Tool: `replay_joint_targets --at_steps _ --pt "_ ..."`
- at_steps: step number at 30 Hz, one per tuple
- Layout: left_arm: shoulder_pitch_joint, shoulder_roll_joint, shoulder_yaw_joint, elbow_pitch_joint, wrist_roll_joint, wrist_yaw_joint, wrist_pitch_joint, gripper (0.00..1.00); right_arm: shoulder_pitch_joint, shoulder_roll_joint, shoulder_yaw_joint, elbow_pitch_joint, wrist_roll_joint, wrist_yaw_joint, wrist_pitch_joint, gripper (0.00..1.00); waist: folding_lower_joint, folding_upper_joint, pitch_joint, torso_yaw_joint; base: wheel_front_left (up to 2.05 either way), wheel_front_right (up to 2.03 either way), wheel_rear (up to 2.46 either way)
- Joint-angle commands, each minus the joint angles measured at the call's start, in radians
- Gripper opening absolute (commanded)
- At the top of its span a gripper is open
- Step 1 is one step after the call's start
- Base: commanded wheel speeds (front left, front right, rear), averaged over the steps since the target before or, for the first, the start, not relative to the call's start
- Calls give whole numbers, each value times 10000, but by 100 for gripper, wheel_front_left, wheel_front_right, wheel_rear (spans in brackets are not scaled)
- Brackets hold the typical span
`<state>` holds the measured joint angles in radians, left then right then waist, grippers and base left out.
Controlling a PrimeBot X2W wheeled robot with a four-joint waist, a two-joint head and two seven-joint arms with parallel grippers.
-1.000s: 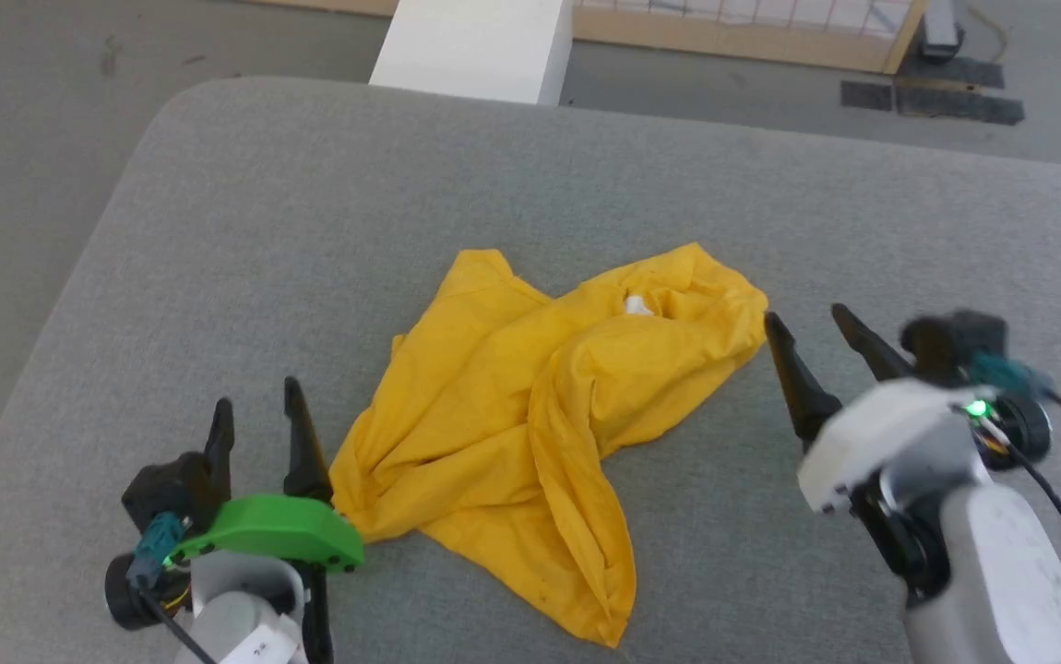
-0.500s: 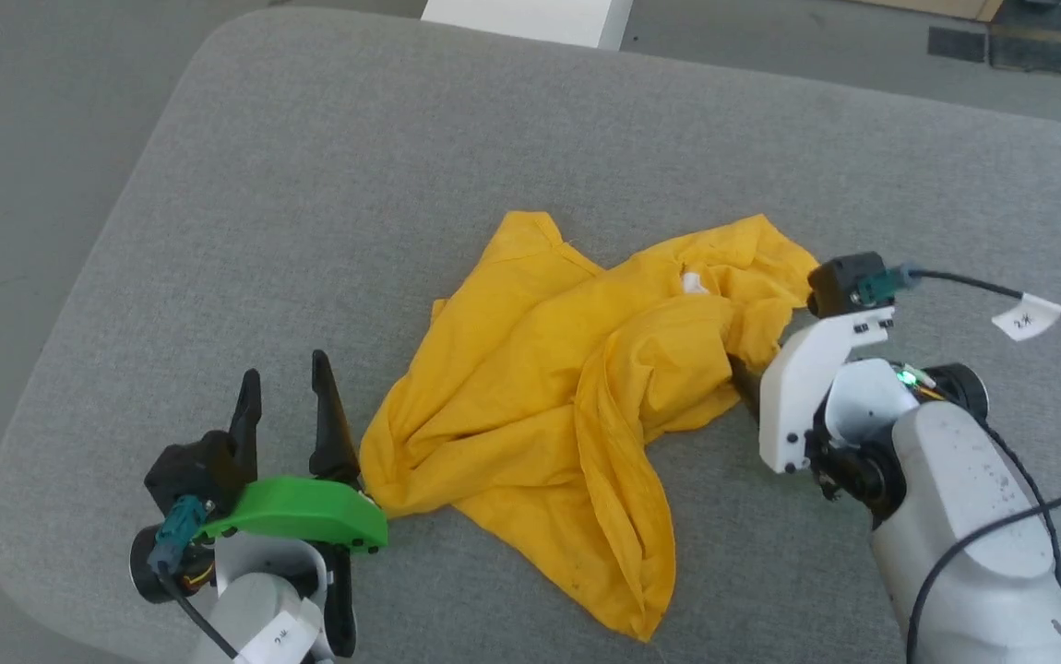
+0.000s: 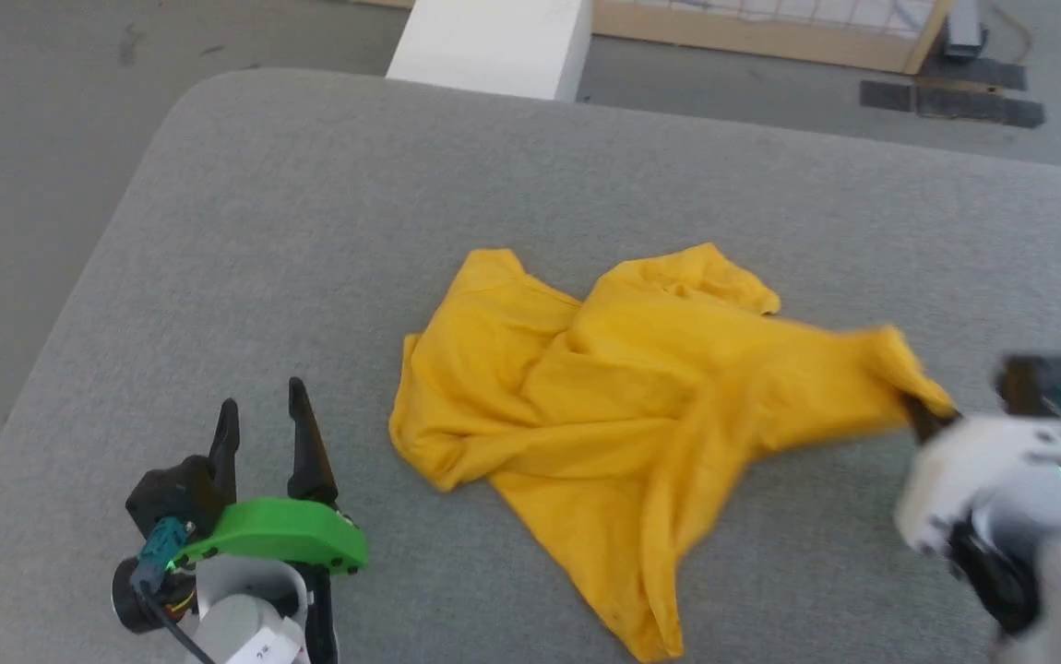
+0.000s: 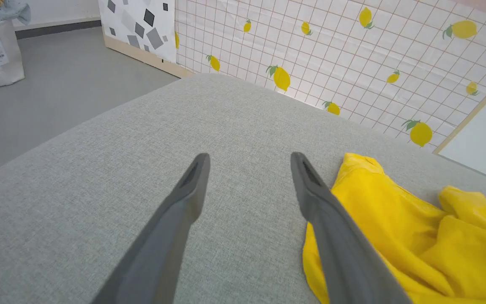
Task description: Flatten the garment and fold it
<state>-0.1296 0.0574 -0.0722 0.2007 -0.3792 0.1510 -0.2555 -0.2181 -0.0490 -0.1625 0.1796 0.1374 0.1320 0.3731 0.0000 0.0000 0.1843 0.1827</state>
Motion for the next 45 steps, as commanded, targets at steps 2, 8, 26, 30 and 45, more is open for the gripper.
replay_joint_targets --at_steps 2,8,26,30,45 --pt "162 -45 104 63 163 -82 -62 100 955 -24 -860 -826 -322 -13 264 0 0 0 -494 -601 0 0 0" --pt "213 -49 231 145 221 -192 -62 100 2871 -16 -2795 -1653 243 -13 1082 0 0 0 -625 -1071 0 0 0" --pt "-392 -67 -176 61 276 -429 -62 100 193 -223 359 -1109 322 -13 -2273 100 0 0 235 -550 0 0 0" --pt "-578 -69 -365 -102 175 -370 -62 100 -1322 -503 860 668 438 -13 -1703 100 0 0 633 -288 0 0 0" --pt "-753 -71 -883 -266 -15 -95 -63 100 -3701 -911 665 4689 -543 -13 2482 0 0 0 926 209 0 0 0"
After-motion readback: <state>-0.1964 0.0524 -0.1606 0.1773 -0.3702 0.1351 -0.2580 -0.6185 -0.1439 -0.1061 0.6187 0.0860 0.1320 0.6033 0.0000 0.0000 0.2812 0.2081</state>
